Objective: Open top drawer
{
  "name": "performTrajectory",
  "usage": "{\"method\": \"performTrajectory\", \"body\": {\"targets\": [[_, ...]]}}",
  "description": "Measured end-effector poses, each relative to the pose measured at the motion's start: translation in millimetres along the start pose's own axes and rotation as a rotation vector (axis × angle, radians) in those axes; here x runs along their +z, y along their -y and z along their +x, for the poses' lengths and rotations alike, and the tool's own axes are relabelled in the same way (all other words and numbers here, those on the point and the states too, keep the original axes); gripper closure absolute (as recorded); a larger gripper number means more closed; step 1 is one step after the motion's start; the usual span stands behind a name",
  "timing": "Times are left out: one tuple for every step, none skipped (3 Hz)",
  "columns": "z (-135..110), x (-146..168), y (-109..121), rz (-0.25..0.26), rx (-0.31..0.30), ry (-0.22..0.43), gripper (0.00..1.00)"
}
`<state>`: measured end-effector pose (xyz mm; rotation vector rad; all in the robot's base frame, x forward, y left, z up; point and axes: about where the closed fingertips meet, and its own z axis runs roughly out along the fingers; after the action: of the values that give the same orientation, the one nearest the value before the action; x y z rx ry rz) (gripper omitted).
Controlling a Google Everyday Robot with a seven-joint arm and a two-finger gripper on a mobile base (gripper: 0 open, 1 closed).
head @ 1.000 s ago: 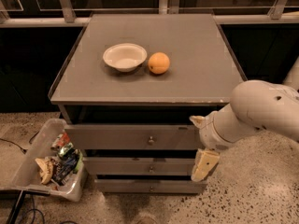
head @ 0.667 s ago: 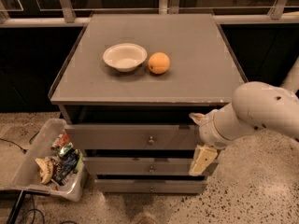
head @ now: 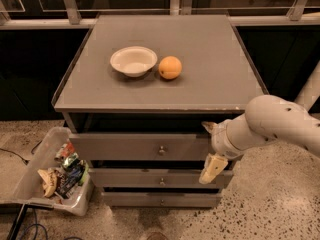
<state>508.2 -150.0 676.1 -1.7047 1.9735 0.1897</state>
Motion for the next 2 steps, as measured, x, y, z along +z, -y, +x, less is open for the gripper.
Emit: {"method": "performTrajectory", "body": {"targets": [[9,16,0,-0.013,0.004,-0.01,0.0],[6,49,12,-0.03,-0.017,-0.001,0.0]]}}
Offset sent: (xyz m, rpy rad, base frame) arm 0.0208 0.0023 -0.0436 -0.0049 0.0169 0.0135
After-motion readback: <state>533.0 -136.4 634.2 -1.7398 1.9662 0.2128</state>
